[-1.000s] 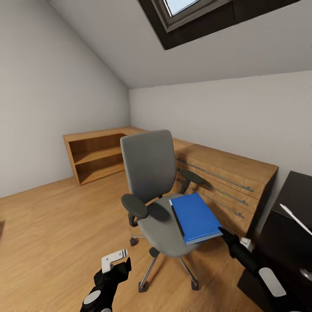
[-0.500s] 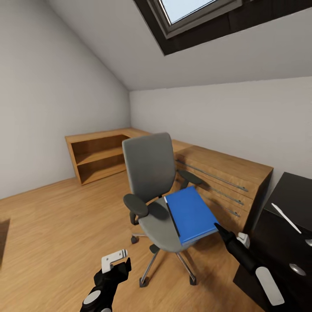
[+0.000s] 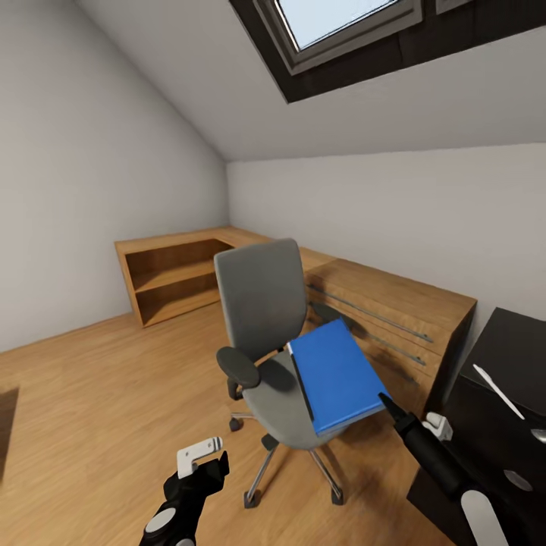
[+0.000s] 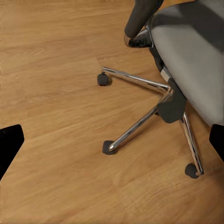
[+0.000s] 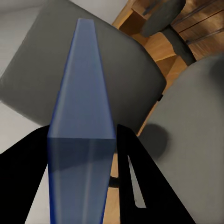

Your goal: In the bedroom, organize the workspace by keeping the computer under the desk, ensuring the monitor is on the desk, placing the keyboard on the desk next to the monitor, placing the mouse on the desk next to the keyboard, moving the folder from the swivel chair onto the desk next to the mouse, stacking the notebook on top of the folder with the pen on top of the notebook, and positioning the swivel chair next to the desk.

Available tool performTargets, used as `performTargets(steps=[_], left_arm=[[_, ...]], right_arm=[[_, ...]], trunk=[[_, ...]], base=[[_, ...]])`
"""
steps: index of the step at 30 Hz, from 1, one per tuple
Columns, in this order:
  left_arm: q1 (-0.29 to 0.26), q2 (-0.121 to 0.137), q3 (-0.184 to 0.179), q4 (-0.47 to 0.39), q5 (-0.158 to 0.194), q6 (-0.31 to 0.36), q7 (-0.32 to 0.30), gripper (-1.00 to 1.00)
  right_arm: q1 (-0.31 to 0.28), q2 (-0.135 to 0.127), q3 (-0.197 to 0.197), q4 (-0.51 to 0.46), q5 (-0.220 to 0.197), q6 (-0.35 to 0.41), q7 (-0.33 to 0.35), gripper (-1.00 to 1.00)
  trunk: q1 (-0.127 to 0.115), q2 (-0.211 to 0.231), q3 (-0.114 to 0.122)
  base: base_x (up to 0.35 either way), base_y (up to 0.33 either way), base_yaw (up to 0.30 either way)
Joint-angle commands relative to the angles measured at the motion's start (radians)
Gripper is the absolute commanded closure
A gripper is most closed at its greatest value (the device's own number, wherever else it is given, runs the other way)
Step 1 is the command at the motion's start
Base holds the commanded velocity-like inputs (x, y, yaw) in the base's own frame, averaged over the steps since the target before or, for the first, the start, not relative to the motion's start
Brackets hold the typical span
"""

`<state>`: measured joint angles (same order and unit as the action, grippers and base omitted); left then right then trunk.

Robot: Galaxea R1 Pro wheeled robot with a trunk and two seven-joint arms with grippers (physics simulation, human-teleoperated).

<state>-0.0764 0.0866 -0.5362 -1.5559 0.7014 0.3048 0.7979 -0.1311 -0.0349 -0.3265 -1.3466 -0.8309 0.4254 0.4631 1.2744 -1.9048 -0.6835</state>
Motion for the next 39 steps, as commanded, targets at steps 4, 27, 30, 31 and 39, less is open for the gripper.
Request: performTargets(steps=[4,27,30,31,39], left_arm=[[-0.002,0.004,-0.001,0.025,0.005,0.003,0.008,-1.0],[-0.002,-0.002,0.0,0.72,0.003,-0.226,-0.243,-1.0],[-0.002,-0.002,-0.001,0.736,0.004,-0.227,-0.244,-1.0],[-0.002,-0.003,-0.001,0.75,0.003,-0.227,-0.245,-1.0],[-0.002,-0.004,-0.002,0.778,0.0,-0.229,-0.246,-1.0]], right_arm=[[0.007,0.002,-0.002,-0.025,-0.005,0.013,-0.008,1.0],[-0.115,0.143,0.087,-0.223,-0.019,0.066,-0.603,1.0],[-0.153,0.146,0.087,-0.223,-0.019,0.084,-0.709,1.0],[-0.161,0.146,0.086,-0.223,-0.02,0.085,-0.727,1.0],[-0.174,0.143,0.09,-0.223,-0.16,0.09,-0.692,1.0]], trunk=[[-0.016,0.028,0.012],[-0.104,0.189,0.084],[-0.115,0.21,0.093],[-0.119,0.217,0.096],[-0.15,0.273,0.121]], base=[[0.0,0.0,0.0],[0.0,0.0,0.0],[0.0,0.0,0.0],[0.0,0.0,0.0],[0.0,0.0,0.0]])
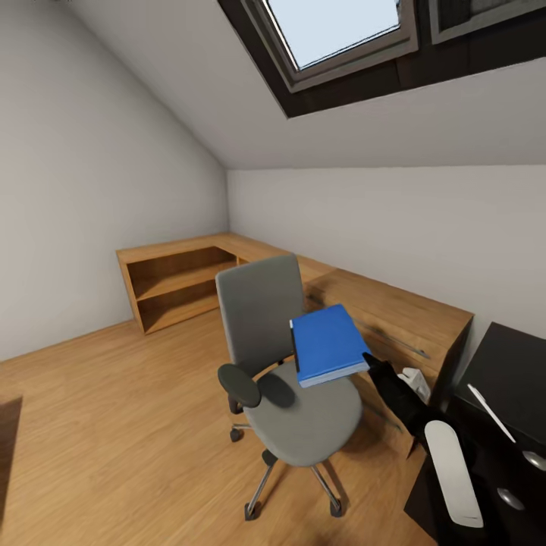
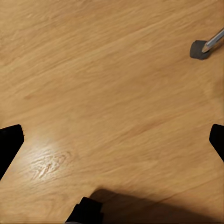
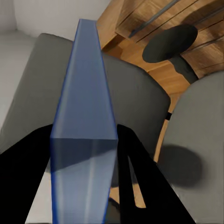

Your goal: In the bedroom, organize the workspace by keeping the computer under the desk, ensuring the monitor is on the desk, placing the keyboard on the desk next to the monitor, placing the mouse on the desk next to the keyboard, moving the folder from the swivel chair onto the desk next to the mouse, stacking the notebook on top of the folder with the pen on top of the notebook, and positioning the swivel chair next to the desk.

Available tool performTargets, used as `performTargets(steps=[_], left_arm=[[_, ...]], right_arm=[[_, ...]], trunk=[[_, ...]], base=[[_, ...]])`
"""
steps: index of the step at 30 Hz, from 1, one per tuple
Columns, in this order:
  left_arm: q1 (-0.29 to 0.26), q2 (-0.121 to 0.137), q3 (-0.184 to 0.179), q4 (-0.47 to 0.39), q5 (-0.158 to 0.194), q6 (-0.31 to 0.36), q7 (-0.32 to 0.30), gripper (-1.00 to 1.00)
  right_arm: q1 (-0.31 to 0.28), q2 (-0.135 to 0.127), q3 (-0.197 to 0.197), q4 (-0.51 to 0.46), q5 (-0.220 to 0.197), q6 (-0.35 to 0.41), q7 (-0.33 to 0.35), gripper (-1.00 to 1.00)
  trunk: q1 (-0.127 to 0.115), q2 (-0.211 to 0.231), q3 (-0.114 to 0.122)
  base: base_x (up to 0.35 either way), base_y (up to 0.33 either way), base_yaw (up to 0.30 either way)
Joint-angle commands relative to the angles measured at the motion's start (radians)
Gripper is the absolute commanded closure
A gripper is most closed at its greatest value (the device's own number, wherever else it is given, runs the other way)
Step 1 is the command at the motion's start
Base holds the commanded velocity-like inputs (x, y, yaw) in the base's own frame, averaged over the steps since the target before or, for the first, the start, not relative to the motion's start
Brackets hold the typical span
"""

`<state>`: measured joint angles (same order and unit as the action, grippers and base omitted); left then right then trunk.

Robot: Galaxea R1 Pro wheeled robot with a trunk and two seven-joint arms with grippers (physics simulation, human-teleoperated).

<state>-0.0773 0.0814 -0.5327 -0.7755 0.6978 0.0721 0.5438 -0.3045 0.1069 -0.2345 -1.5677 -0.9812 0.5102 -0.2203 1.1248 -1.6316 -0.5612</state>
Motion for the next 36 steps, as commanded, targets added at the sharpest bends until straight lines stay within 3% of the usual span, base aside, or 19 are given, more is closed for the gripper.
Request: performTargets(steps=[1,9,13,22,25,26,36], left_arm=[[-0.001,0.002,-0.006,-0.002,0.003,0.004,0.009,-1.0],[-0.001,-0.014,-0.006,0.012,0.005,0.002,0.008,-1.0],[-0.001,-0.029,-0.007,0.035,0.003,0.002,0.008,-1.0],[-0.001,-0.051,-0.01,0.06,-0.003,0.002,0.008,-1.0],[-0.001,-0.052,-0.01,0.061,-0.004,0.002,0.008,-1.0],[-0.001,-0.051,-0.011,0.061,-0.004,0.002,0.008,-1.0],[-0.001,-0.051,-0.011,0.061,-0.004,0.002,0.008,-1.0]], right_arm=[[-0.001,0.0,-0.002,-0.002,-0.013,0.006,-0.001,1.0],[0.002,-0.025,-0.008,-0.001,-0.027,0.011,0.037,1.0],[0.002,-0.061,-0.01,-0.002,-0.03,0.013,0.039,1.0],[0.005,-0.072,-0.015,-0.002,-0.031,0.013,0.04,1.0],[0.005,-0.072,-0.036,-0.001,-0.031,0.013,0.039,1.0],[0.005,-0.072,-0.068,0.0,-0.031,0.013,0.039,1.0],[0.005,-0.072,-0.092,0.001,-0.031,0.012,0.04,1.0]], trunk=[[-0.004,0.007,0.002],[-0.035,0.063,0.027],[-0.05,0.091,0.04],[-0.084,0.154,0.068],[-0.096,0.175,0.077],[-0.1,0.182,0.08],[-0.138,0.252,0.112]], base=[[0.0,0.0,0.0],[0.0,0.0,0.0],[0.0,0.0,-0.003],[0.0,0.0,-0.033],[0.0,0.0,-0.231],[-0.011,0.0,-0.289],[-0.245,0.0,-0.297]])
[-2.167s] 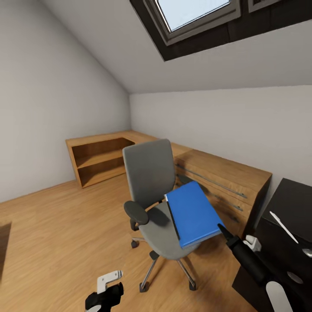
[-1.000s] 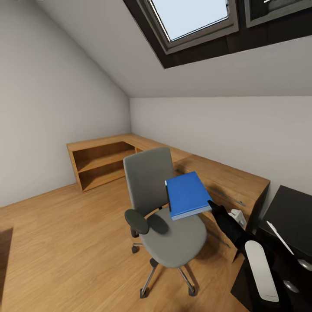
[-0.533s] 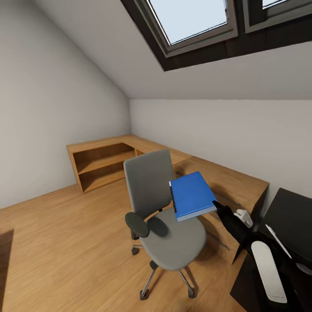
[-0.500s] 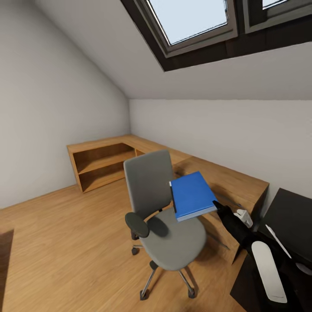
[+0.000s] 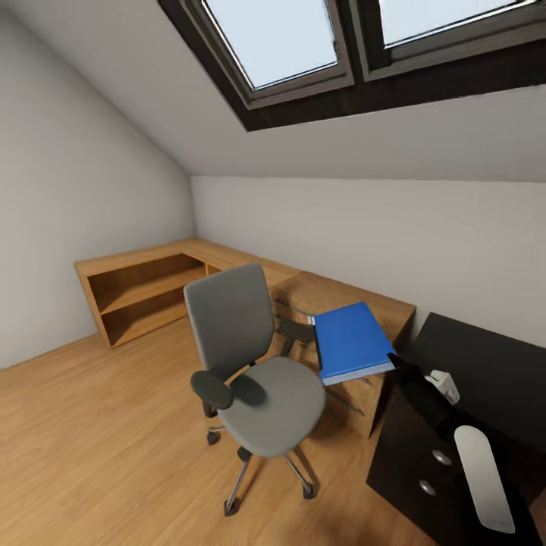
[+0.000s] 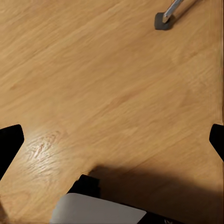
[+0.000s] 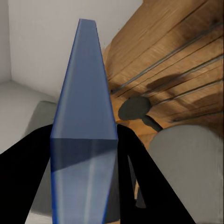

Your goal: In the bedroom, organize the workspace by keeping the computer under the desk, ensuring the monitor is on the desk, placing the keyboard on the desk next to the monitor, placing the mouse on the desk next to the keyboard, moving the folder from the swivel chair onto the desk next to the mouse, stacking the notebook on top of the folder with the pen on top of the notebook, and positioning the swivel chair next to the desk.

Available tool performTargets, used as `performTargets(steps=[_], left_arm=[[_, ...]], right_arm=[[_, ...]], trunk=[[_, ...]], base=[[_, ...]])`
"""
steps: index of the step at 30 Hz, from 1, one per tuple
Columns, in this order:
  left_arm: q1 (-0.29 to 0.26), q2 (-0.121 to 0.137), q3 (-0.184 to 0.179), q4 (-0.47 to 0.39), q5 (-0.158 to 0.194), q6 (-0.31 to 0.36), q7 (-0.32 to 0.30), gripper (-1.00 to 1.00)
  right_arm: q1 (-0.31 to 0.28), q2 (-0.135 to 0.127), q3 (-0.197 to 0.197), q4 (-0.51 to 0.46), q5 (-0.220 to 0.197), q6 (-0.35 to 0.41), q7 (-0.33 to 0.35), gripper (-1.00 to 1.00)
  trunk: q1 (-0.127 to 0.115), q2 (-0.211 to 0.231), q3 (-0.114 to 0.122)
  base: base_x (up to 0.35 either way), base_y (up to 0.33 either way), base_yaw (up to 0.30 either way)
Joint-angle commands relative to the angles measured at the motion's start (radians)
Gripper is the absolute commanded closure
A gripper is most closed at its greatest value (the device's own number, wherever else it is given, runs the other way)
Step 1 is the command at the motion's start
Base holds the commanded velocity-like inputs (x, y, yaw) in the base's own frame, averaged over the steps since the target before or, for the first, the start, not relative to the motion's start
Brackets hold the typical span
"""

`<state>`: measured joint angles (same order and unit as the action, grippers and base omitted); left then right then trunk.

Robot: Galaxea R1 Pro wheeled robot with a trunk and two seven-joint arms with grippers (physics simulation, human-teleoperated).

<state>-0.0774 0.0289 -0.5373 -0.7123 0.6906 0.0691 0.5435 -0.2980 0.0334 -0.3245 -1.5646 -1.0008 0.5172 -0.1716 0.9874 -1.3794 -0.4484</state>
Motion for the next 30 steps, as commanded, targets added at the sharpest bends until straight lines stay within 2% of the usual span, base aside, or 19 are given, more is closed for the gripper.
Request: performTargets(steps=[1,5,12,16,24,29,30], left_arm=[[-0.001,0.002,-0.007,-0.003,0.004,0.004,0.009,-1.0],[-0.001,0.002,-0.005,-0.002,0.008,0.004,0.009,-1.0],[-0.001,0.002,0.0,0.004,0.013,0.006,0.009,-1.0],[-0.001,0.002,0.002,0.023,0.014,0.006,0.009,-1.0],[-0.001,0.003,0.003,0.028,0.019,0.005,0.009,-1.0],[-0.001,0.002,0.003,0.028,0.02,0.004,0.009,-1.0],[-0.001,0.002,0.003,0.028,0.021,-0.075,0.009,-1.0]], right_arm=[[-0.001,0.001,-0.006,-0.002,-0.012,0.005,-0.009,1.0],[-0.001,0.002,-0.021,-0.002,-0.012,0.006,-0.009,1.0],[-0.001,0.001,-0.029,0.0,-0.011,0.001,-0.008,1.0],[-0.001,0.001,-0.057,0.0,-0.012,0.0,-0.008,1.0],[-0.001,0.002,-0.067,0.0,-0.013,0.0,-0.008,1.0],[-0.001,0.002,-0.067,0.0,-0.013,0.0,-0.008,1.0],[-0.001,0.003,-0.067,0.007,-0.012,-0.003,-0.007,1.0]], trunk=[[-0.005,0.006,0.002],[-0.02,0.034,0.015],[-0.047,0.083,0.037],[-0.062,0.111,0.049],[-0.093,0.167,0.074],[-0.093,0.167,0.074],[-0.093,0.167,0.074]], base=[[-0.33,0.0,-0.299],[-0.193,0.0,-0.299],[-0.023,0.0,-0.299],[-0.001,0.0,-0.256],[0.0,0.0,-0.051],[0.0,0.0,-0.001],[0.0,0.0,-0.005]])
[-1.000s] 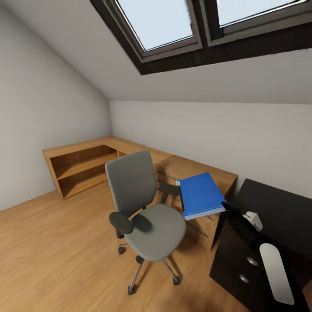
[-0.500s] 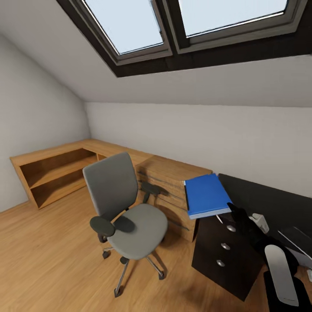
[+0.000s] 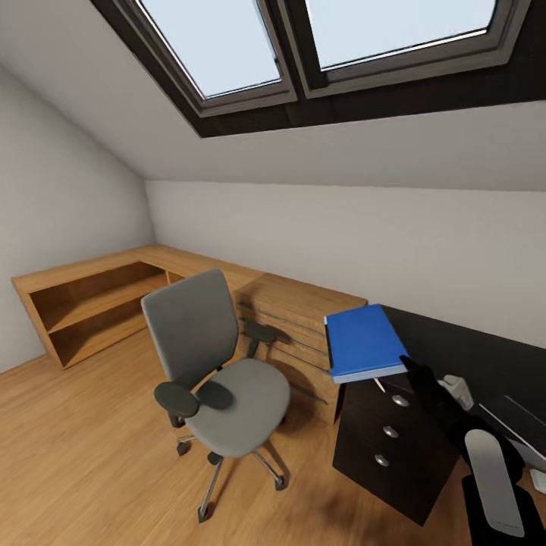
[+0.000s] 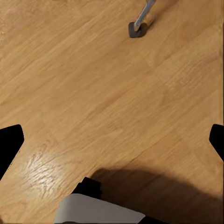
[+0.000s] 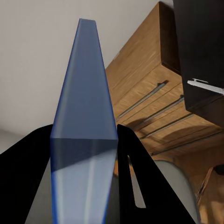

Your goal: In the bedroom, organize the workspace by keeping the computer under the desk, ensuring the monitor is on the desk, placing the keyboard on the desk next to the monitor, placing the mouse on the desk next to the keyboard, moving the folder from the swivel chair onto the desk next to the mouse, stacking the notebook on top of the folder with the pen on top of the notebook, and positioning the swivel chair next to the desk.

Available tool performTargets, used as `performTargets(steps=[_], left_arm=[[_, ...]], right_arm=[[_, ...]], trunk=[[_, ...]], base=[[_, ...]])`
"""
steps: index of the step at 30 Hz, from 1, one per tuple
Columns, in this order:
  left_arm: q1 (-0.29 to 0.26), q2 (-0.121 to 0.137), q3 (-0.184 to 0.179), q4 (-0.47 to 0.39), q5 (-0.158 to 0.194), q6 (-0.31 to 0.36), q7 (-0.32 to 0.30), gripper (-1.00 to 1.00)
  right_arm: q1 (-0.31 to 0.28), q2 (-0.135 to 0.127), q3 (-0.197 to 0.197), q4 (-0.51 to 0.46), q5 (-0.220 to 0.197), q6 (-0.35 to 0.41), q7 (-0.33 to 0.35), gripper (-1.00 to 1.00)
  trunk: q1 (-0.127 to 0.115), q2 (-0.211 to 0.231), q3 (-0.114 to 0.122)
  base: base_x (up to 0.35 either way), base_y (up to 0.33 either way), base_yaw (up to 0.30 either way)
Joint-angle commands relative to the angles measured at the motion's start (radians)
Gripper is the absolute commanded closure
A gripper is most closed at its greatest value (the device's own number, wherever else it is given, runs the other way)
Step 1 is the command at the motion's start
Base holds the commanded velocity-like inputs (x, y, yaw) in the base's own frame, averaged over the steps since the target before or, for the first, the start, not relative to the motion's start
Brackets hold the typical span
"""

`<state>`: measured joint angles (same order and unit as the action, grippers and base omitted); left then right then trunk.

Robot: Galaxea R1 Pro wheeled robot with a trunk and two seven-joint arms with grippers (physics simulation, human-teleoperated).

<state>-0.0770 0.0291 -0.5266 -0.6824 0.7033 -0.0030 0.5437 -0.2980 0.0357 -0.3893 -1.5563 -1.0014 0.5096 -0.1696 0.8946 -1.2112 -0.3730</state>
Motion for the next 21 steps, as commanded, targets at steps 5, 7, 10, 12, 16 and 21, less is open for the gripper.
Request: performTargets(steps=[5,7,10,12,16,21], left_arm=[[-0.001,0.002,-0.008,0.0,0.008,-0.056,0.009,-1.0],[-0.001,0.002,-0.008,0.0,0.008,-0.063,0.009,-1.0],[-0.001,0.002,-0.009,0.001,0.008,-0.066,0.009,-1.0],[-0.001,0.002,-0.008,0.001,0.008,-0.068,0.009,-1.0],[-0.001,0.002,-0.007,0.001,0.008,-0.069,0.009,-1.0],[-0.001,0.002,-0.008,0.003,0.008,-0.069,0.009,-1.0]], right_arm=[[-0.001,0.001,-0.002,0.003,-0.011,0.004,-0.007,1.0],[-0.001,0.001,-0.002,0.004,-0.01,0.004,-0.007,1.0],[-0.001,0.001,-0.003,0.01,-0.008,0.0,-0.008,1.0],[-0.001,0.0,-0.004,0.031,-0.007,-0.014,-0.008,1.0],[-0.001,-0.011,-0.004,0.082,-0.007,-0.082,-0.008,1.0],[-0.001,-0.035,-0.003,0.114,-0.005,-0.182,-0.009,1.0]], trunk=[[0.0,-0.001,-0.001],[0.0,-0.001,-0.001],[0.0,-0.001,-0.001],[0.0,-0.001,-0.001],[0.0,-0.001,-0.001],[0.0,-0.001,-0.001]], base=[[0.0,0.0,-0.143],[0.0,0.0,-0.23],[0.0,0.0,-0.251],[0.0,0.0,-0.263],[0.0,0.0,-0.27],[0.0,0.0,-0.281]])
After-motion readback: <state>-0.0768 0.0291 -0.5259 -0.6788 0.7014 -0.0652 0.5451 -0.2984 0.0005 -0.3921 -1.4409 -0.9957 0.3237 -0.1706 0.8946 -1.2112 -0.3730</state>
